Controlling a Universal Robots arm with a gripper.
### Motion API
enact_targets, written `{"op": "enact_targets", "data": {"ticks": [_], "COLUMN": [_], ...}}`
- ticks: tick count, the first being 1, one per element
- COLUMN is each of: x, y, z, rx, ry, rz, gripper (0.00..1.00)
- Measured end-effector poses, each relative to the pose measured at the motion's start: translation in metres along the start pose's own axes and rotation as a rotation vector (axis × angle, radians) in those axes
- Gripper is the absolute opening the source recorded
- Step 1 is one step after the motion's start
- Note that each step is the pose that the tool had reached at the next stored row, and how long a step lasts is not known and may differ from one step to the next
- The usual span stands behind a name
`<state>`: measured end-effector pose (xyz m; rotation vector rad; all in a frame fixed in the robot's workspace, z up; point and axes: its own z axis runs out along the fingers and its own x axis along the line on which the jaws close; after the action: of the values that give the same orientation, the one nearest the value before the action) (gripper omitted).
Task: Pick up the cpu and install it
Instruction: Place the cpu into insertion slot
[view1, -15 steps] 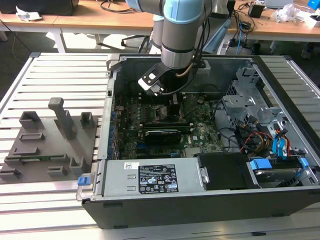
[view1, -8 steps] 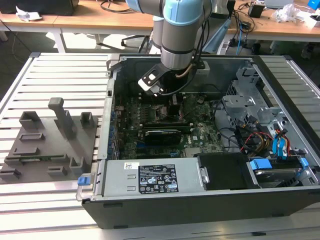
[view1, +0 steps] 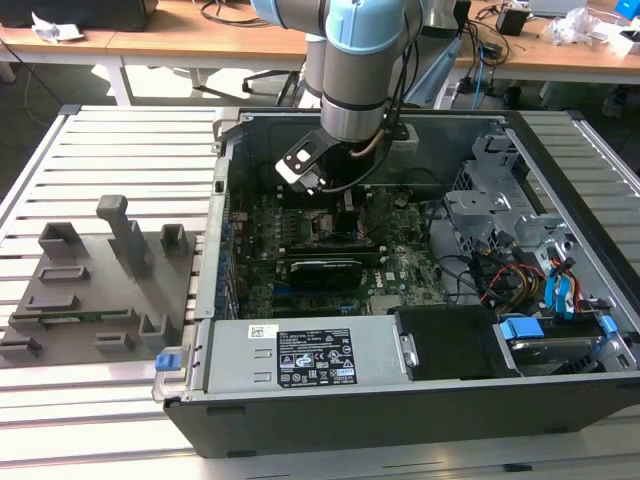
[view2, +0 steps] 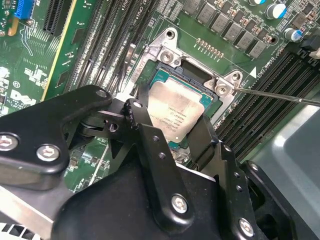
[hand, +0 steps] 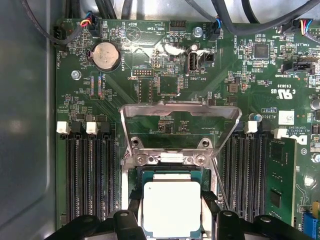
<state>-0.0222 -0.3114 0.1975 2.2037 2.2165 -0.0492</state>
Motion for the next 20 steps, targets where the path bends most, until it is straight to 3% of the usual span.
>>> {"op": "enact_targets", "data": {"ticks": [5,6,15,20], "x": [0.0001,0.0,0.0034,0.0033], "y": [0.0,0.0,0.0,0.0], "z": [0.0001,0.0001,0.0004,-0.0045], "rx": [-0.0002,-0.0002,-0.0001,-0.0001], "ry": [0.0003,0.0002,0.0003,0.0004], "rz": [0.0,0.0,0.0,0.0], "gripper": [0.55,0.62,0.62,0.62]}}
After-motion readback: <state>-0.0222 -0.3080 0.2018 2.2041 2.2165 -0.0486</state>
